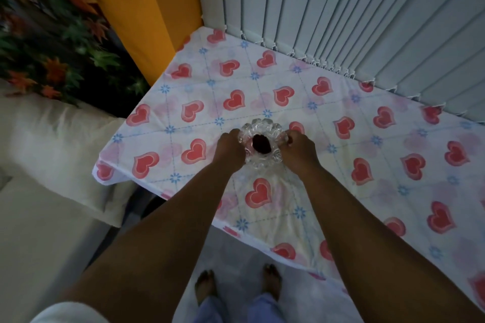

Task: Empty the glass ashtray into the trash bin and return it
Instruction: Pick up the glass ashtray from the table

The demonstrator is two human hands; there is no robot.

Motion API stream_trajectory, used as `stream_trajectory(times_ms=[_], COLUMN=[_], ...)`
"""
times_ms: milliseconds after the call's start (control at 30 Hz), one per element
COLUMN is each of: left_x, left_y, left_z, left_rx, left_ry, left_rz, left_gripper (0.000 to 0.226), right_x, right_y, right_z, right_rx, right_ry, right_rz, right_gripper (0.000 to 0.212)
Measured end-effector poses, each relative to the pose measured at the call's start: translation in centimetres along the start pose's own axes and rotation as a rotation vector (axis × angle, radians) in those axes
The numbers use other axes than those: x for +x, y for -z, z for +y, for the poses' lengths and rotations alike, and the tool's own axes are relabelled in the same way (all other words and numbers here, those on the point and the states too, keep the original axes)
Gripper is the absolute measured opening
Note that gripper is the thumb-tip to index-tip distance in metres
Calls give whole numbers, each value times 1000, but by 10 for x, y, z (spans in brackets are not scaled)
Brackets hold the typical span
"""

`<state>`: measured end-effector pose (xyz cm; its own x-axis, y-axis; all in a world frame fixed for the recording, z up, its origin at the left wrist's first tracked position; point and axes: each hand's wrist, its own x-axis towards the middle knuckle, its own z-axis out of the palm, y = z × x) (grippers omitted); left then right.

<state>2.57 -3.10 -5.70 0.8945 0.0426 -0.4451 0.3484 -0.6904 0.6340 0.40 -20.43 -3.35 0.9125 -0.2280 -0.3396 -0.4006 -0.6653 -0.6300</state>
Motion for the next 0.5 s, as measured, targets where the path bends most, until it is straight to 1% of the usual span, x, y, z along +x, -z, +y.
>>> stream_trajectory(times_ms=[100, 267, 400, 500], left_x=[-14, -50, -90, -122], left_y=[12, 43, 78, 104], left_z=[-7, -41, -84, -126], left_rx=[-18, -158, -223, -198], left_ry=[-11, 39, 101, 152], left_rz=[53, 137, 215, 280], left_gripper=[43, 38, 38, 42], right_x=[-12, -40, -71, -95], right_y=[-4, -24, -59, -97], right_z=[-11, -41, -68, -88], right_rx=[46, 102, 116, 80], right_ry=[34, 71, 104, 160], right_rz=[-8, -95, -260, -393], right_gripper=[28, 30, 43, 40])
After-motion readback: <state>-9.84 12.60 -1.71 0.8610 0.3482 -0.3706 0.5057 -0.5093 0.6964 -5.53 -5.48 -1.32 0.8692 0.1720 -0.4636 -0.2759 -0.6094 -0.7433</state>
